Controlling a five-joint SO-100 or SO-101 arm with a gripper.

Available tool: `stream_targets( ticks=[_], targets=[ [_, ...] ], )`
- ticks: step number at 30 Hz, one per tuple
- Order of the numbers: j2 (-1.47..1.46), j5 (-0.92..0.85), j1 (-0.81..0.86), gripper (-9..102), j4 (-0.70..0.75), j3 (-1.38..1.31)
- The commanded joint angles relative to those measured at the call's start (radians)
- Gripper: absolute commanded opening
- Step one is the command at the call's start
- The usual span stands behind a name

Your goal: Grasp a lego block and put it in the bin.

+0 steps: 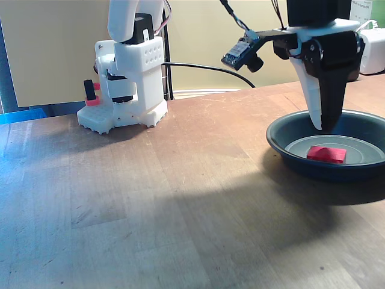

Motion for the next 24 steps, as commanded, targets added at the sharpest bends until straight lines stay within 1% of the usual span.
stream_targets(
  ticks=[1, 5, 9, 12, 17, 24],
  targets=[
    [0.025, -0.092, 0.038, 0, 0.012, -0.043],
    [0.086, -0.336, 0.106, 0, 0.021, -0.018],
    [0.135, -0.612, 0.218, 0, 0.034, 0.031],
    [0.181, -0.770, 0.285, 0, 0.034, 0.072],
    [0.264, -0.896, 0.370, 0, 0.026, 0.155],
    [0.330, -1.014, 0.425, 0, 0.018, 0.225]
  ],
)
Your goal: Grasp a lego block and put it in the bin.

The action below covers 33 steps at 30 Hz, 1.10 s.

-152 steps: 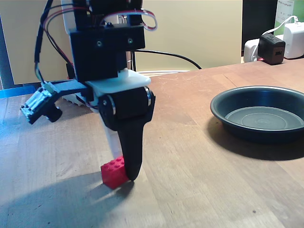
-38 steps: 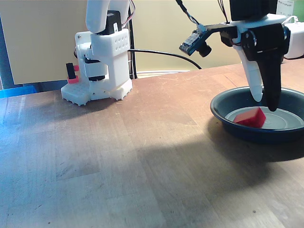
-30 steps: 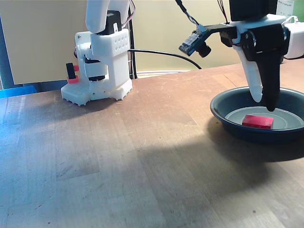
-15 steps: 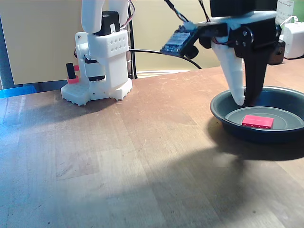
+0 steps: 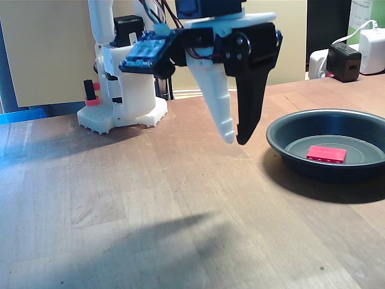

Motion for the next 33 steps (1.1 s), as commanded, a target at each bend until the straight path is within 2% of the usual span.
stream_targets(
  ticks=[1, 6, 12, 20, 26, 33],
  targets=[
    [0.071, -0.049, 0.031, 0, -0.005, 0.003],
    [0.115, -0.097, 0.064, 0, -0.006, 0.066],
    [0.199, -0.072, 0.100, 0, -0.009, 0.143],
    [0.218, -0.244, 0.146, 0, -0.195, 0.296],
    [0.218, -0.238, 0.192, 0, -0.212, 0.336],
    [0.218, 0.043, 0.293, 0, -0.212, 0.413]
  ],
)
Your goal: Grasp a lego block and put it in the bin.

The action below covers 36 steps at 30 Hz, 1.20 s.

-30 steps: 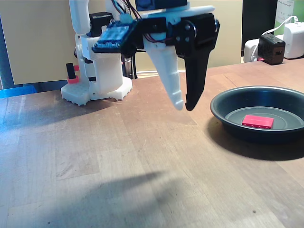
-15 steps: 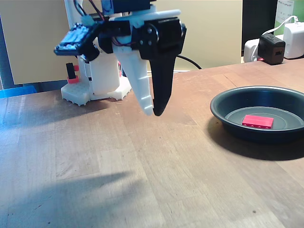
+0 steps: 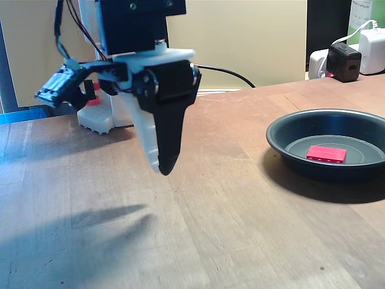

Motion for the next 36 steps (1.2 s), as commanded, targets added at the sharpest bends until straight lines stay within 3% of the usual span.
stream_targets(
  ticks=[1, 5, 12, 36],
  targets=[
    [0.043, 0.130, 0.015, 0, -0.008, 0.012],
    [0.043, 0.284, 0.009, 0, 0.002, 0.048],
    [0.046, 0.396, 0.017, 0, 0.005, 0.061],
    [0.537, 0.390, 0.018, 0, -0.037, 0.451]
  ],
)
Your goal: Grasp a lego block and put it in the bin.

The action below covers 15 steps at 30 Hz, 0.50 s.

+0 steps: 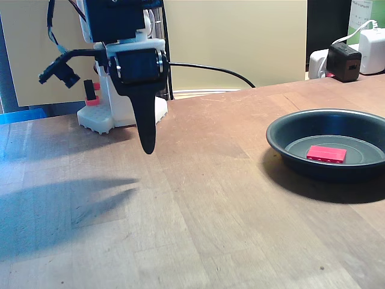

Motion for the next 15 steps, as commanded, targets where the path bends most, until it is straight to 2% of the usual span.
stream_targets(
  ticks=[1, 5, 10, 15],
  targets=[
    [0.063, -0.003, 0.003, 0, -0.035, 0.031],
    [0.106, -0.011, 0.038, 0, -0.109, 0.114],
    [0.129, -0.155, 0.098, 0, -0.230, 0.207],
    [0.132, -0.247, 0.140, 0, -0.252, 0.235]
  ],
)
